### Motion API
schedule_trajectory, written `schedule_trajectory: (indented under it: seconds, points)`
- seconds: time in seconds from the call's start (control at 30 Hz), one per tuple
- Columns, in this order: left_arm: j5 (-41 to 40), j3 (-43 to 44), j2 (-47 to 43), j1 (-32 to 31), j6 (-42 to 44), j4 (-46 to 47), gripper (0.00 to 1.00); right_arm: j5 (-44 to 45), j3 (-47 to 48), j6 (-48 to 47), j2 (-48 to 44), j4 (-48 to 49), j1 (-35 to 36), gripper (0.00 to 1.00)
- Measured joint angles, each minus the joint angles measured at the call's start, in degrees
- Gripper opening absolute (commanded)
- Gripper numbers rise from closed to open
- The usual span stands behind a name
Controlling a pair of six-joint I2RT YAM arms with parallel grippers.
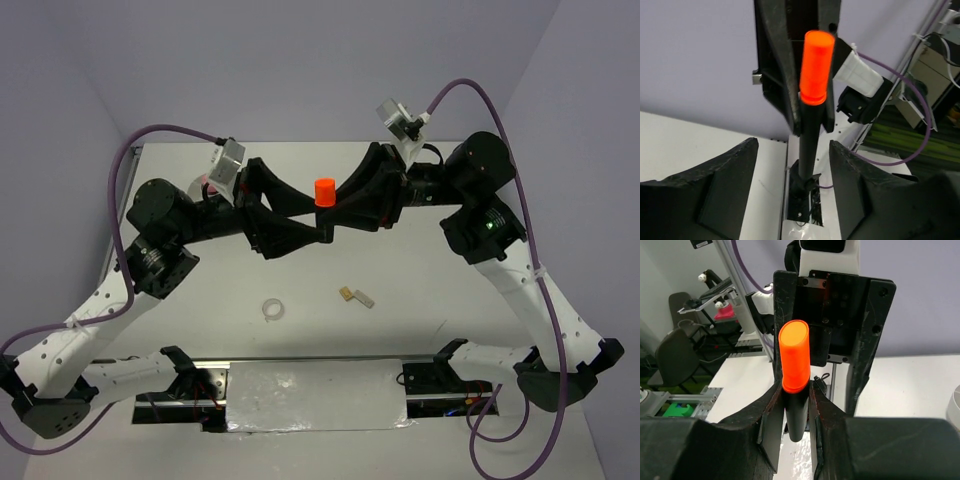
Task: Sort the stationery into containers
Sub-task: Close the pen cap on the pen.
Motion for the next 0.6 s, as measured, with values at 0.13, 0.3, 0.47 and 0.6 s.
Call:
schedule_trajectory:
  seconds: [0.13,0.3,0.47,0.6]
  points:
    - [2.71,-0.98,1.03,0.04,-3.78,4.66,0.55,0.09,-0.94,-0.07,-0.31,0.37,0.24,0.0]
    - [4.92,-1.88,2.34,0.04,-6.75,8.24,0.43,1.03,-0.96,-0.55,-0.35,0.37,0.68,0.0]
    - [6.36,-1.88,2.99,0.04,-7.89,9.46,0.2,2.84,-1.03,-0.61,-0.35,0.22,0.85,0.0]
    - [6.43,-1.88,2.99,0.11,-7.8,9.77,0.0,3.37,-1.05,-0.5,-0.39,0.28,1.07,0.0]
